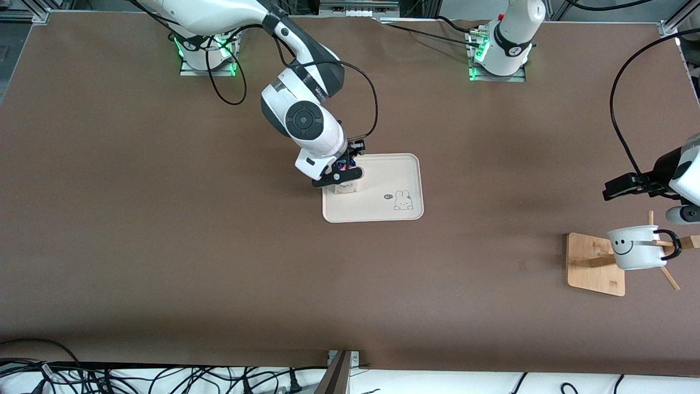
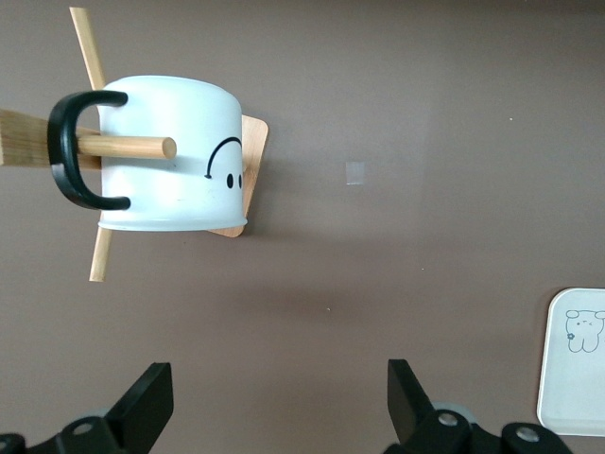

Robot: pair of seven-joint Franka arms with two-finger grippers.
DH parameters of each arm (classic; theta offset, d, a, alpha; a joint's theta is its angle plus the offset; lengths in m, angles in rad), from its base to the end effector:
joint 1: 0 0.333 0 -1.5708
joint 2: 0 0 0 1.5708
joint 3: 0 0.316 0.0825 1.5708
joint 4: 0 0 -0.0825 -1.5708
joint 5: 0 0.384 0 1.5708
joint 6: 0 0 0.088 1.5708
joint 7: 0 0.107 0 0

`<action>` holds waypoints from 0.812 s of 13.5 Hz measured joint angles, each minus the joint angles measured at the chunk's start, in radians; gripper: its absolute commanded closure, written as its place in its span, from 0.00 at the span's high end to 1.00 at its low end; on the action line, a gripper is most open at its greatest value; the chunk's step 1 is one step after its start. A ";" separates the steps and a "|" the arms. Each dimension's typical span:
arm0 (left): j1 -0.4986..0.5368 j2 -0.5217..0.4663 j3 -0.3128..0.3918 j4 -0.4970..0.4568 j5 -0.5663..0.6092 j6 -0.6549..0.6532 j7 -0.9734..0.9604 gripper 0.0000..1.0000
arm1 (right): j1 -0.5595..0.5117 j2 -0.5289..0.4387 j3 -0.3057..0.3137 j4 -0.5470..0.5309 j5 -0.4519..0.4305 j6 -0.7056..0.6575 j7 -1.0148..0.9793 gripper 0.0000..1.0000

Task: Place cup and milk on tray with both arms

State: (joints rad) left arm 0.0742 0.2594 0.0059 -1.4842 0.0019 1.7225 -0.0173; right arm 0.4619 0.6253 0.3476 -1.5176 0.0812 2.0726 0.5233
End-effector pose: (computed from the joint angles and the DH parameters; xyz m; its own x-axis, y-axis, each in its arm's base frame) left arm 0.6370 0.0509 0.5237 0.9951 0.0968 -0.0210 0.0967 -0.9953 -0.0038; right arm 0.5079 0.4828 0.3112 0.9634 0.2019 -0.1763 0.1644 -0.9646 -0.2063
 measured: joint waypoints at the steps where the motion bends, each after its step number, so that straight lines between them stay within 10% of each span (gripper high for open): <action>1: 0.001 0.003 0.000 0.000 -0.019 0.000 -0.001 1.00 | 0.000 0.002 0.000 0.000 -0.002 0.003 -0.003 0.99; 11: 0.001 -0.019 -0.017 -0.055 -0.047 0.062 -0.248 1.00 | 0.002 -0.125 0.002 0.031 -0.003 -0.154 0.027 1.00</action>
State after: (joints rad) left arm 0.0751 0.2402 -0.0106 -1.5395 -0.0447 1.7847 -0.2655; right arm 0.4636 0.5002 0.3494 -1.4866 0.0781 1.9190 0.5505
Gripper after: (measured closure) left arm 0.000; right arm 0.000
